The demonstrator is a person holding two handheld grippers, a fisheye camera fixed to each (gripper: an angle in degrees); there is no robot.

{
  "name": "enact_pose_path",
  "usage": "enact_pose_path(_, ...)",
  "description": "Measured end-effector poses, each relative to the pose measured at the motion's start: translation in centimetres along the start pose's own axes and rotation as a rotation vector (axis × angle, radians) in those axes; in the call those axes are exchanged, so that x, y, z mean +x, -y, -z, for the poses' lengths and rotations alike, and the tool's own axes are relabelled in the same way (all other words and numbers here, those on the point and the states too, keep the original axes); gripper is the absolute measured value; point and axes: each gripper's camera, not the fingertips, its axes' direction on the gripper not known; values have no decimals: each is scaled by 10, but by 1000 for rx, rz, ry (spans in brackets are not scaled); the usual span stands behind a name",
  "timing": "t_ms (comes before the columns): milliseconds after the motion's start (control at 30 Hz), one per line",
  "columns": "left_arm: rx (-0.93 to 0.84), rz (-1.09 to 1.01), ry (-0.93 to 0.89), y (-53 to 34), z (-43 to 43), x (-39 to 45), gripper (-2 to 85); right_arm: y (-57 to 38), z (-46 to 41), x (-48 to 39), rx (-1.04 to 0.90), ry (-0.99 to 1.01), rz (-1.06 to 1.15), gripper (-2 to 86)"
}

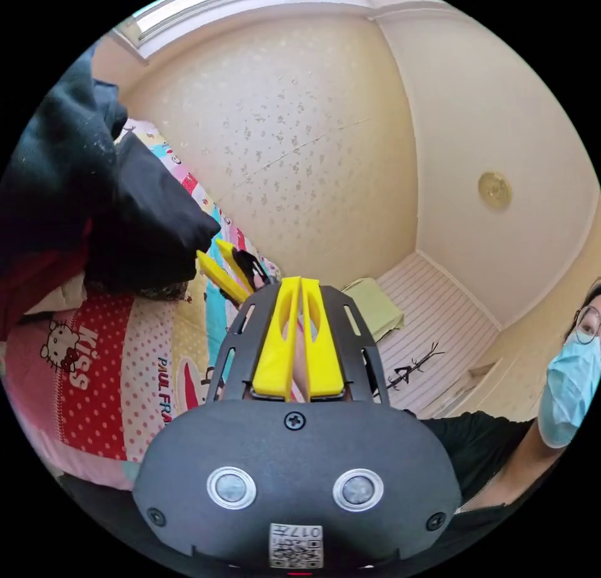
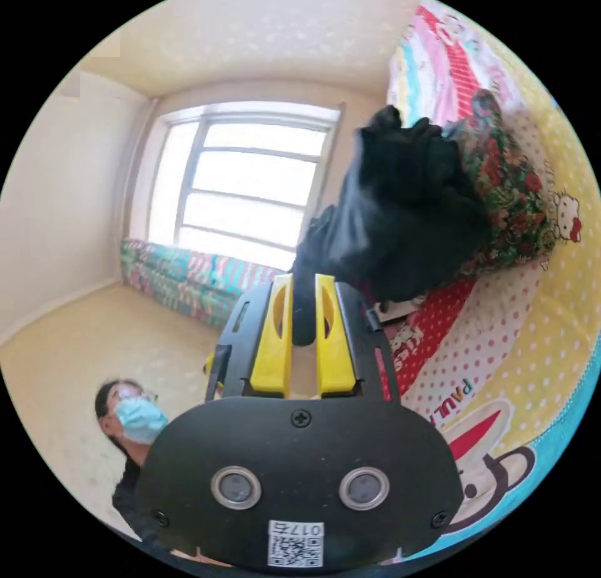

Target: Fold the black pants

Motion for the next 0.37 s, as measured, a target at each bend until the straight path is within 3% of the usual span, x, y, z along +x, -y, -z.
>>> enact_pose_path(100, -90, -69, 129, -56, -38, 8, -9, -85, 43, -51, -42, 36, 148, 57)
enact_pose_path(200, -370, 3, 296, -153, -107, -33, -8, -190, 105, -59, -32, -148, 84, 71)
enact_pose_path(267, -570, 96, 314, -219, -145, -57, -7, -286, 168, -56, 57, -270, -5, 76)
enact_pose_path(367, -563, 94, 273, -291, -170, -50, -6, -404, 240, -84, 269, -454, -46, 81)
